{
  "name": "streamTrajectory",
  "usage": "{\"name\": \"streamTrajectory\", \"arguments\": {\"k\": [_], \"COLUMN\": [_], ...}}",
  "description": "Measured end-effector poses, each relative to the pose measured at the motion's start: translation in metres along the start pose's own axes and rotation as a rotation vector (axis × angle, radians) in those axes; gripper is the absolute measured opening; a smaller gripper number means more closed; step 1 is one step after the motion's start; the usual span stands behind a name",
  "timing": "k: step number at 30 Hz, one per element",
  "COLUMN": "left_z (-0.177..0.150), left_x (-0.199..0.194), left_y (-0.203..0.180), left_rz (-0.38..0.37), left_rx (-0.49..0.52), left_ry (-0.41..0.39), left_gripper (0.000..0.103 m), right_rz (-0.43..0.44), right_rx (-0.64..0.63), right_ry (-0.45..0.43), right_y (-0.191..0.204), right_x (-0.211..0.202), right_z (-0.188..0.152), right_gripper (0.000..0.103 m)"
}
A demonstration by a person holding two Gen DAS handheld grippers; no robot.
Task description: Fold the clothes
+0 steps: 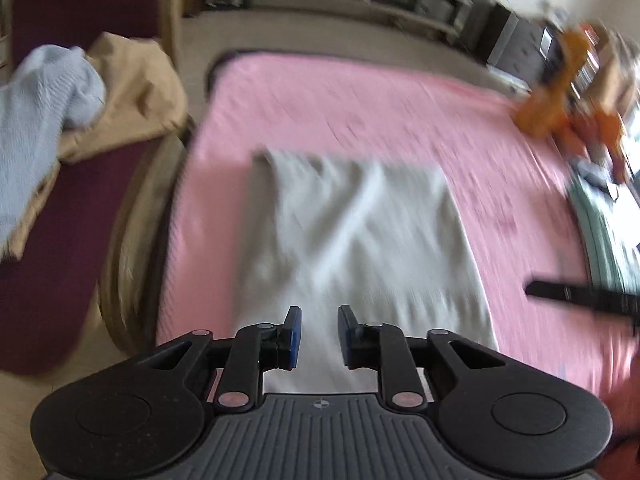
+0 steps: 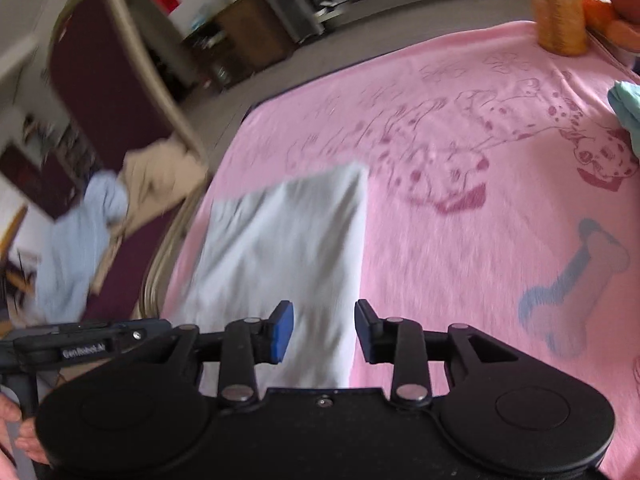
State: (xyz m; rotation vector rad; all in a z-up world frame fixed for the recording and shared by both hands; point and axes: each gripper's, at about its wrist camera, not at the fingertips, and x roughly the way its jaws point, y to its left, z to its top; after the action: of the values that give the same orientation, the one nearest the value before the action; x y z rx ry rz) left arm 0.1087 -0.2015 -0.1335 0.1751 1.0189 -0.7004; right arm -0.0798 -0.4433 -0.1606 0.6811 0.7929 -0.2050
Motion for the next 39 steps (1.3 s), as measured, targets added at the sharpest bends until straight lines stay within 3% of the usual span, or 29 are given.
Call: {"name": "streamTrajectory", "arguments": {"k": [5, 9, 14, 19, 21, 23, 25, 27, 30, 34, 36, 39], "left_z": [0.05, 0.075, 0.083, 0.088, 0.089, 0.088, 0.087, 0.086, 0.085, 0.079, 0.073, 0.061], "left_x": [0.034, 0.068, 0.101, 0.112, 0.117, 0.121, 0.12, 0.122, 0.125, 0.113, 0.098, 0.069], "left_y": [0.027, 0.046, 0.059, 0.053, 0.051, 0.053, 0.053, 0.048, 0.037, 0.026, 0.028, 0.033], "left_rz": [-0.028, -0.045, -0.083, -0.103, -0.076, -0.045, -0.011, 0.042, 0.112, 0.208, 0.239, 0.19], "left_rx": [-0.144, -0.241, -0.292, -0.243, -0.231, -0.232, -0.222, -0.191, -0.117, -0.016, -0.024, -0.093], "left_ry": [-0.054, -0.054, -0.016, -0.041, -0.045, -0.053, -0.072, -0.087, -0.106, -0.129, -0.133, -0.125], "left_gripper": [0.03, 0.03, 0.025, 0.011, 0.003, 0.003, 0.003, 0.004, 0.007, 0.021, 0.021, 0.024], "right_rz": [0.059, 0.07, 0.024, 0.007, 0.006, 0.017, -0.007, -0.057, -0.107, -0.166, -0.175, -0.127], "right_rx": [0.108, 0.182, 0.228, 0.31, 0.33, 0.325, 0.286, 0.222, 0.177, 0.127, 0.126, 0.135], "right_ry": [-0.05, -0.102, -0.133, -0.17, -0.168, -0.175, -0.178, -0.184, -0.209, -0.191, -0.19, -0.15], "right_y": [-0.011, -0.021, -0.032, -0.047, -0.05, -0.049, -0.043, -0.036, -0.03, -0.019, -0.018, -0.021], "right_x": [0.028, 0.053, 0.078, 0.099, 0.109, 0.116, 0.119, 0.121, 0.122, 0.11, 0.093, 0.066], "right_z": [0.026, 0.043, 0.055, 0.062, 0.064, 0.065, 0.065, 0.063, 0.059, 0.06, 0.058, 0.051], "right_gripper": [0.033, 0.033, 0.033, 0.033, 0.033, 0.03, 0.007, 0.004, 0.003, 0.011, 0.014, 0.021]}}
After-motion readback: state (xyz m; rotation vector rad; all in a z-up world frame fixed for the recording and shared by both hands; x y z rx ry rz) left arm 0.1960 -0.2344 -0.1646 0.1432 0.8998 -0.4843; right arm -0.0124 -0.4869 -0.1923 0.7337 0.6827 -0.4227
